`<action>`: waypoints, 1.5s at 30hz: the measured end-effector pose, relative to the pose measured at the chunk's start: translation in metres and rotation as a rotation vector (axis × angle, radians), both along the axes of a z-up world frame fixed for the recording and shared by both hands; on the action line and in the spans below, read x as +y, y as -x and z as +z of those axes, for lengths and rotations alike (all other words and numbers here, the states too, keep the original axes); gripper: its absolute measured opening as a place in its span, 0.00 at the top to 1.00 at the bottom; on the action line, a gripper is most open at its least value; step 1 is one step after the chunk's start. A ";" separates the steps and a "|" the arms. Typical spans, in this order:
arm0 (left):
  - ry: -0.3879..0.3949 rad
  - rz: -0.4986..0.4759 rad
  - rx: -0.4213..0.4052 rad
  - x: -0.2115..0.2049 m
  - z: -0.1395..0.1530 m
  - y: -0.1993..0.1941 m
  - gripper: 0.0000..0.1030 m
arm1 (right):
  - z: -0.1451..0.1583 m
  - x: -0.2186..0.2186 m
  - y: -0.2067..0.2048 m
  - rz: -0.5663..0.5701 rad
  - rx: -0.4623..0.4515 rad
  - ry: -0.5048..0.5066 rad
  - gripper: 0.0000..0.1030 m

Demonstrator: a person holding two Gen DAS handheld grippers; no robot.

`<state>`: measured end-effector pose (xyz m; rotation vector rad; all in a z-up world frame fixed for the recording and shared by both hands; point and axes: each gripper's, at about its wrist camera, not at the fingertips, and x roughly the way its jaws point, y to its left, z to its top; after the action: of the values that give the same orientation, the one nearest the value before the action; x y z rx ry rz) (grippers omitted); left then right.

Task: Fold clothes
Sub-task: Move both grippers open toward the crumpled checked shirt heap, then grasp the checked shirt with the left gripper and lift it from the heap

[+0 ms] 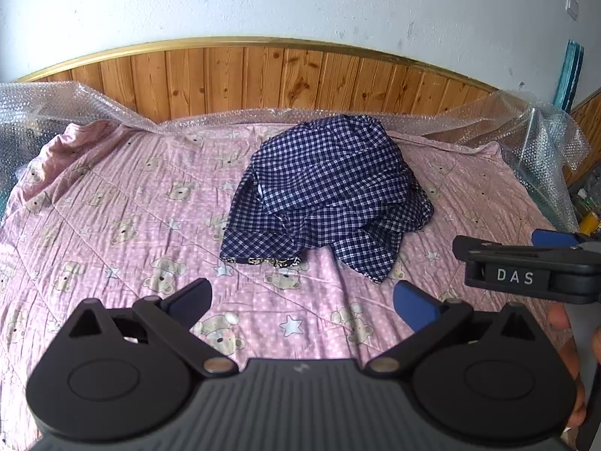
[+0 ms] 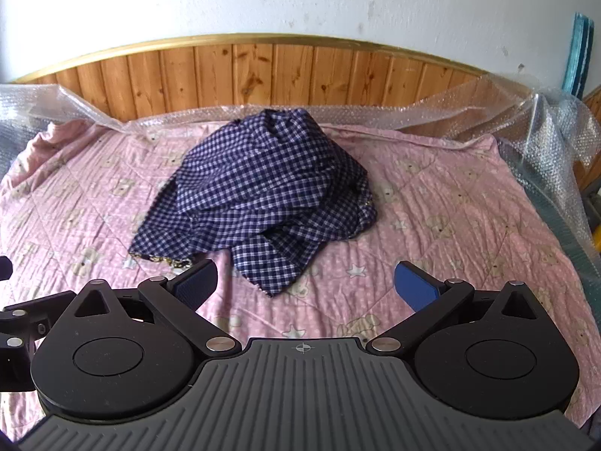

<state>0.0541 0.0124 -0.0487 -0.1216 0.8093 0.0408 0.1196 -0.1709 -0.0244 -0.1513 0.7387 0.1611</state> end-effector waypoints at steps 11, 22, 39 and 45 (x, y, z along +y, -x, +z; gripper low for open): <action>0.017 0.031 0.051 -0.017 -0.027 -0.054 0.00 | -0.036 -0.027 -0.064 0.028 0.117 -0.001 0.02; -0.014 0.031 0.013 -0.029 -0.031 -0.121 0.04 | -0.076 -0.048 -0.114 0.164 0.161 -0.064 0.77; -0.049 -0.144 0.054 -0.041 -0.103 -0.266 0.94 | -0.148 -0.132 -0.266 -0.022 0.232 -0.349 0.24; -0.020 0.253 0.215 0.071 -0.074 -0.107 0.96 | -0.159 -0.144 -0.251 0.023 0.288 -0.480 0.24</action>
<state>0.1607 0.0834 -0.1224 -0.2030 1.0038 0.3052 0.3702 -0.3148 -0.1835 0.3267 0.9638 0.3824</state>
